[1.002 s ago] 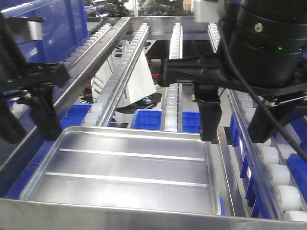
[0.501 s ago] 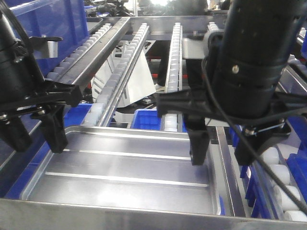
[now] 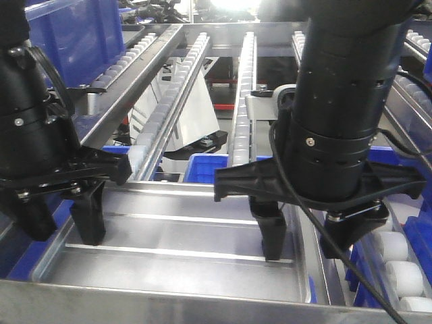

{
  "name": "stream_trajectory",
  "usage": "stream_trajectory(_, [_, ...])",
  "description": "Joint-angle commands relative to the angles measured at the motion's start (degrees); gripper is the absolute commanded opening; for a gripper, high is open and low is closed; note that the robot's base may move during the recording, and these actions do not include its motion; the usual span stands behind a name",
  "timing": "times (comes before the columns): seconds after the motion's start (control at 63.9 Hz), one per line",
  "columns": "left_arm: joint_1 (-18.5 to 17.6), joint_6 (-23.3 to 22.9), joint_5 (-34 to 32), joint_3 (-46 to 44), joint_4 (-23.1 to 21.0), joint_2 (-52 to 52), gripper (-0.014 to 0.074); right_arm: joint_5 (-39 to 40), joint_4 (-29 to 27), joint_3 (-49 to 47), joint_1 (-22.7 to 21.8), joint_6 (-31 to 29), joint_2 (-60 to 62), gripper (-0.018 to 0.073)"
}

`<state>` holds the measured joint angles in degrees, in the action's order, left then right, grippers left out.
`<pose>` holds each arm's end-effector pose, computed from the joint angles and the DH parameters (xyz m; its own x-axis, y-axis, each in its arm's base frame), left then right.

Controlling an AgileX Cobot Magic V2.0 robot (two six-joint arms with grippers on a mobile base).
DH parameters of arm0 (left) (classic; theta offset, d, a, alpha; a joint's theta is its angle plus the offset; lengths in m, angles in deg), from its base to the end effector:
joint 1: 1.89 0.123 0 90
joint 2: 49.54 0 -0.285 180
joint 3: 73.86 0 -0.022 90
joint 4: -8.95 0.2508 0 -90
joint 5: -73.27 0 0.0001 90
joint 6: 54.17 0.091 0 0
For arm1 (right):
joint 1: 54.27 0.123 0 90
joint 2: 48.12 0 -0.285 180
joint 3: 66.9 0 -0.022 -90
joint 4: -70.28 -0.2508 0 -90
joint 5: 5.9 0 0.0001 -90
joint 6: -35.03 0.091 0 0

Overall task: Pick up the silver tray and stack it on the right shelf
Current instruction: 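Lower both grippers onto the short edges of the silver tray, then close both grippers on the tray's short edges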

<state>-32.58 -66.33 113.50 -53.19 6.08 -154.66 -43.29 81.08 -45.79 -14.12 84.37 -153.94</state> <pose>0.2673 -0.1621 0.1810 -0.9364 0.2677 -0.2268 0.2939 0.9515 -0.0904 0.2486 0.1961 0.1772 -0.9585 0.0394 -0.2824 0.0118 0.9950 0.0989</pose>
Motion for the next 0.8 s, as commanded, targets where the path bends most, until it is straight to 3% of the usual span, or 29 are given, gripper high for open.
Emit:
stream_trajectory(0.0, [-0.15, -0.89, -1.83, -1.28, 0.06, 1.01, 0.0261, 2.61, 1.07, -1.51, -0.32, -1.01, 1.15, 0.0440])
stream_trajectory(0.141, [-0.15, -0.89, -2.17, -1.28, 0.69, 0.86, 0.0139, 2.52, 1.07, -1.51, -0.25, -1.13, -0.77, 0.0284])
stream_trajectory(0.313, [-0.15, -0.89, -2.25, -1.28, 2.05, 0.86, -0.0086, 2.44, 1.07, -1.51, -0.13, -1.13, -1.28, 0.0038])
stream_trajectory(0.579, [-0.15, -1.73, -2.52, -1.83, 2.05, 1.43, -0.0093, 1.42, 1.11, -1.70, -0.13, -1.17, 0.23, 0.0058])
stream_trajectory(0.783, [-0.15, -3.06, -1.15, -2.59, 2.87, 7.47, -0.0093, -0.33, 4.17, -1.70, -0.13, -1.17, 8.88, 0.0058])
